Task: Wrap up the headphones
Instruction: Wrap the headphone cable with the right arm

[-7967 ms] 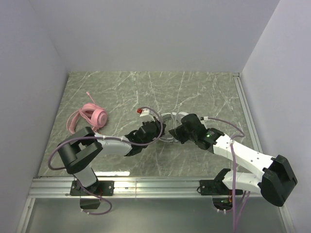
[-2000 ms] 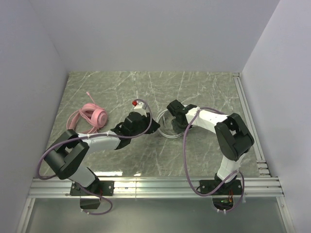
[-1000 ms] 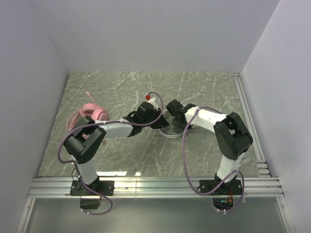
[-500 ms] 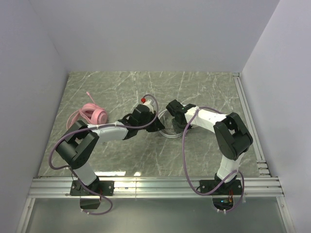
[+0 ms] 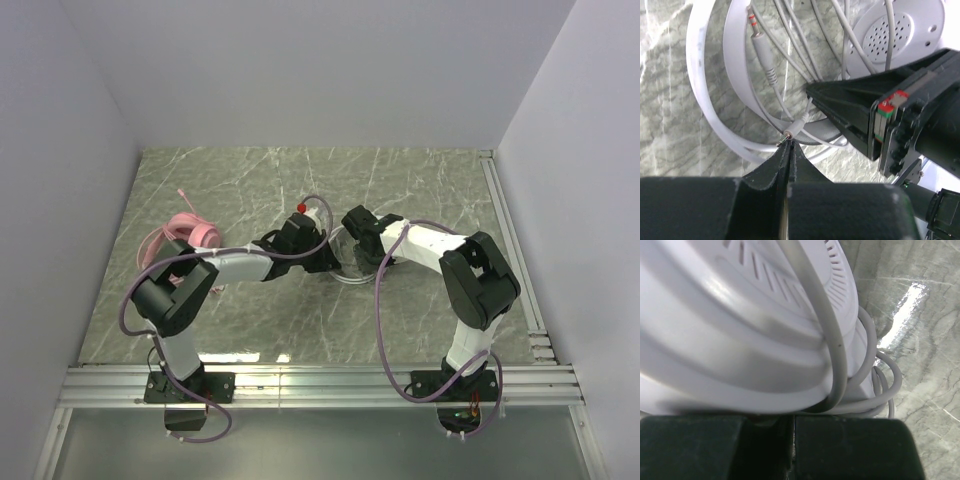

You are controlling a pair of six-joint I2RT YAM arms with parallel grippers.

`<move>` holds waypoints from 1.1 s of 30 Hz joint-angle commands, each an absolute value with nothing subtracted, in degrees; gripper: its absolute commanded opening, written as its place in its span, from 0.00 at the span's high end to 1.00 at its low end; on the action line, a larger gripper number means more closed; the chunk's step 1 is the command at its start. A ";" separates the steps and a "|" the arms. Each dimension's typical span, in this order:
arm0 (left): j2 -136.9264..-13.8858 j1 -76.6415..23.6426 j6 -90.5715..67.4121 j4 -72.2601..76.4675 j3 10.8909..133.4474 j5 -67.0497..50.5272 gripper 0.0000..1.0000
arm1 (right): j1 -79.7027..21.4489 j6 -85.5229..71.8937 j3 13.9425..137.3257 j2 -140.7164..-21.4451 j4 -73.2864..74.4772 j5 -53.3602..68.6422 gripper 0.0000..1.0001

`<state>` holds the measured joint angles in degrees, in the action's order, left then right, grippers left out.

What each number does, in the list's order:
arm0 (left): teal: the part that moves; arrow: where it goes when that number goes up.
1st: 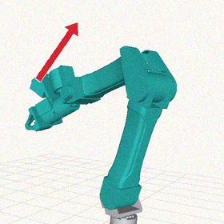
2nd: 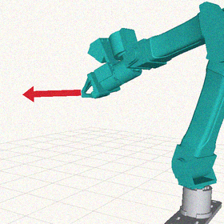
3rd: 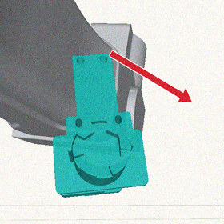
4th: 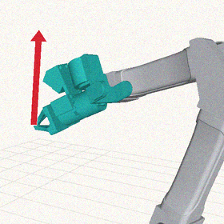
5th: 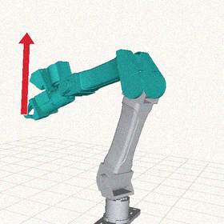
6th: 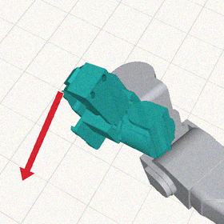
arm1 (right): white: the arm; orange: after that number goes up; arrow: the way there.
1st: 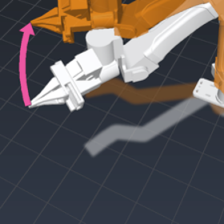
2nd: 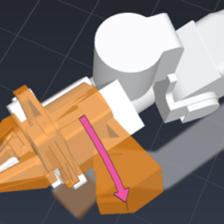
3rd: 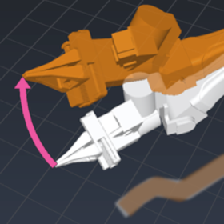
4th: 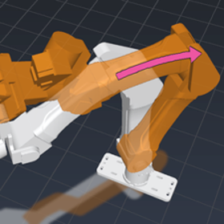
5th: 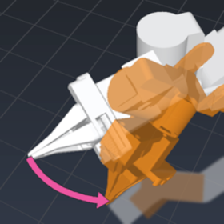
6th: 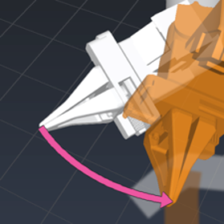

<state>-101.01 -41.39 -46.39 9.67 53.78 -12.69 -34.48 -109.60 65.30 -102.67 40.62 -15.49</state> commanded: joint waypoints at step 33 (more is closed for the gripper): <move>-107.93 -37.53 -46.41 5.62 66.45 -15.29 0.92 | -36.12 -110.39 65.13 -104.94 39.46 -19.60 1.00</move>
